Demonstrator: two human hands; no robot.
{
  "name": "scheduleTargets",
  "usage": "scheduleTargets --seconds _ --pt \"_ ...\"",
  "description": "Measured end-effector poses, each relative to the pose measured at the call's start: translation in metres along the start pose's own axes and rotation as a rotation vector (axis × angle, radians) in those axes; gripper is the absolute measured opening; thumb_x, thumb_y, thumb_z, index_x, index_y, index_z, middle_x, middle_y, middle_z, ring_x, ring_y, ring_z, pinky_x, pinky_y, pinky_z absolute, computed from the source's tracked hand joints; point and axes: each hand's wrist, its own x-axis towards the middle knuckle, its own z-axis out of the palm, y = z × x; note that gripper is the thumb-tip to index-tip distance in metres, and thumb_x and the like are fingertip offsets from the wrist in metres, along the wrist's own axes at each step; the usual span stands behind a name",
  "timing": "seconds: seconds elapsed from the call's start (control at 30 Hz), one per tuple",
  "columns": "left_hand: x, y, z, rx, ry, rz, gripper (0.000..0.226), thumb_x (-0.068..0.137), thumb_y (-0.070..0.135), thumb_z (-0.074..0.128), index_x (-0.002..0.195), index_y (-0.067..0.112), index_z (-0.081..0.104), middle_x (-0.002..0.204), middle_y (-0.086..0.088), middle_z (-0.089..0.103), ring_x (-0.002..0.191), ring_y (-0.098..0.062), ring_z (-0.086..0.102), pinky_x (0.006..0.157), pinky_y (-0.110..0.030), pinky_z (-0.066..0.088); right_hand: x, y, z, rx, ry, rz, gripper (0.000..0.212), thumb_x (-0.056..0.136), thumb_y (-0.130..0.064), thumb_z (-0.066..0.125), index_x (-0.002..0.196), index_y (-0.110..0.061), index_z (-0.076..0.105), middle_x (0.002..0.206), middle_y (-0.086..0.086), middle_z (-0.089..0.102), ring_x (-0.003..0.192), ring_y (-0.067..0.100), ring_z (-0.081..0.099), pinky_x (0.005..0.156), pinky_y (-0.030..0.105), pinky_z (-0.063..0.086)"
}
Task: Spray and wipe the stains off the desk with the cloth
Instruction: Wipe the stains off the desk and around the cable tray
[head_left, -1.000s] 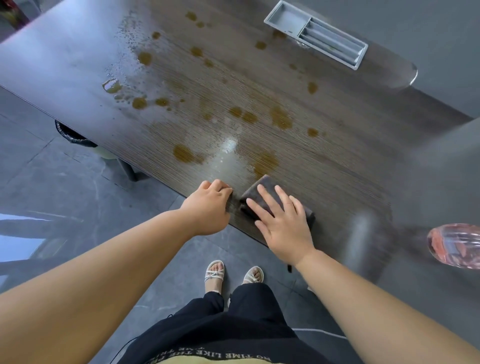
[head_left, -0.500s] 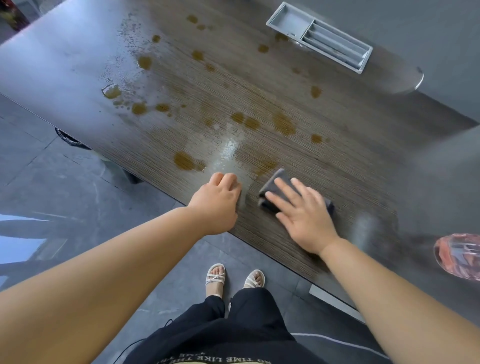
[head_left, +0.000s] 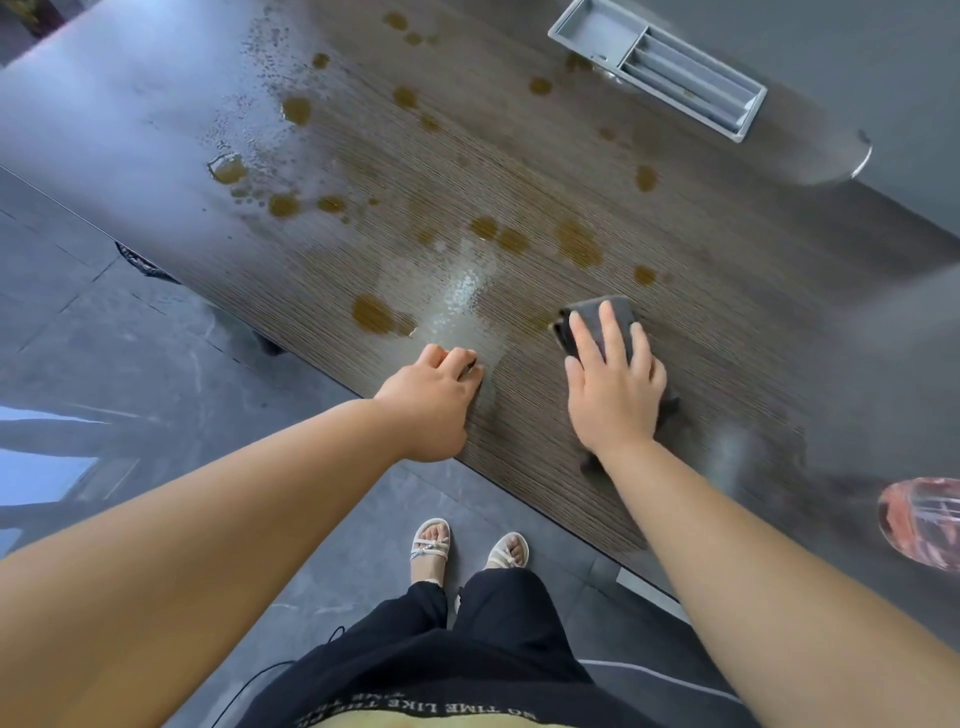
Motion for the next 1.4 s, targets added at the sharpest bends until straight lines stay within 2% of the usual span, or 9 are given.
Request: scheduleTargets --seconds 0.07,0.23,0.47,0.63,0.87,1.0,1.07,1.27,1.4 --pt "0.000 0.002 0.002 0.010 0.004 -0.008 0.069 0.091 0.026 0.040 0.150 0.013 0.008 0.154 -0.004 0.007 0.135 -0.027 0.016 0.105 -0.031 0.032 0.003 -0.029 0.000 0.041 -0.021 0.114 0.048 0.100 -0.038 0.035 0.148 -0.031 0.030 0.158 0.004 0.022 0.140 0.039 0.024 0.104 0.056 0.027" --pt "0.002 0.003 0.001 0.018 -0.030 -0.005 0.073 0.089 0.026 0.041 0.150 0.010 0.005 0.156 -0.006 0.003 0.137 -0.028 0.012 0.109 -0.033 0.029 -0.016 -0.009 0.004 -0.066 -0.024 -0.434 0.047 0.096 -0.038 0.034 0.142 -0.029 0.042 0.150 0.007 0.038 0.129 0.040 0.042 0.095 0.053 0.040" --pt "0.005 0.005 0.002 -0.013 -0.057 -0.024 0.075 0.087 0.025 0.044 0.150 0.009 0.006 0.154 -0.005 0.004 0.135 -0.027 0.014 0.104 -0.034 0.035 0.021 -0.050 -0.002 0.033 -0.069 0.116 0.049 0.102 -0.038 0.029 0.150 -0.034 0.021 0.160 0.003 0.011 0.142 0.036 0.016 0.107 0.054 0.022" --pt "0.006 -0.002 0.001 -0.044 -0.061 -0.005 0.073 0.087 0.024 0.043 0.150 0.013 0.008 0.155 -0.004 0.004 0.136 -0.027 0.012 0.108 -0.034 0.034 -0.008 -0.011 0.003 -0.065 -0.037 -0.457 0.047 0.096 -0.039 0.033 0.142 -0.030 0.040 0.152 0.005 0.035 0.131 0.038 0.040 0.096 0.051 0.038" --pt "0.007 0.001 0.003 -0.054 -0.046 -0.018 0.071 0.088 0.021 0.042 0.150 0.013 0.009 0.154 -0.005 0.005 0.135 -0.028 0.014 0.105 -0.033 0.033 0.008 -0.035 -0.001 0.046 -0.020 0.168 0.048 0.101 -0.037 0.032 0.148 -0.031 0.030 0.159 0.004 0.018 0.140 0.038 0.022 0.104 0.056 0.025" --pt "0.009 -0.005 -0.002 -0.083 -0.055 0.001 0.061 0.090 0.021 0.038 0.148 0.014 0.020 0.152 -0.006 0.013 0.131 -0.029 0.019 0.109 -0.036 0.032 -0.032 -0.006 0.004 -0.017 -0.016 -0.456 0.046 0.097 -0.037 0.036 0.143 -0.030 0.039 0.153 0.005 0.034 0.133 0.038 0.037 0.098 0.054 0.036" --pt "0.010 -0.005 -0.005 -0.100 -0.085 -0.011 0.055 0.091 0.020 0.036 0.145 0.014 0.027 0.149 -0.006 0.016 0.129 -0.030 0.022 0.106 -0.038 0.035 -0.029 0.036 0.001 -0.045 -0.039 -0.545 0.046 0.096 -0.038 0.036 0.142 -0.031 0.037 0.152 0.005 0.036 0.132 0.037 0.037 0.098 0.054 0.038" --pt "0.030 0.019 -0.026 -0.104 0.039 -0.100 0.042 0.094 0.026 0.038 0.134 0.013 0.041 0.138 -0.009 0.030 0.124 -0.031 0.027 0.096 -0.038 0.039 0.006 0.007 -0.006 0.052 -0.064 0.321 0.050 0.101 -0.038 0.031 0.150 -0.033 0.022 0.160 0.001 0.011 0.144 0.033 0.014 0.109 0.054 0.019" --pt "0.053 0.039 -0.038 -0.145 0.042 -0.051 0.052 0.092 0.026 0.043 0.142 0.013 0.032 0.145 -0.006 0.022 0.133 -0.030 0.019 0.101 -0.039 0.036 -0.027 0.035 0.000 -0.045 -0.035 -0.361 0.048 0.098 -0.037 0.034 0.146 -0.030 0.033 0.155 0.006 0.029 0.137 0.038 0.032 0.102 0.054 0.034"
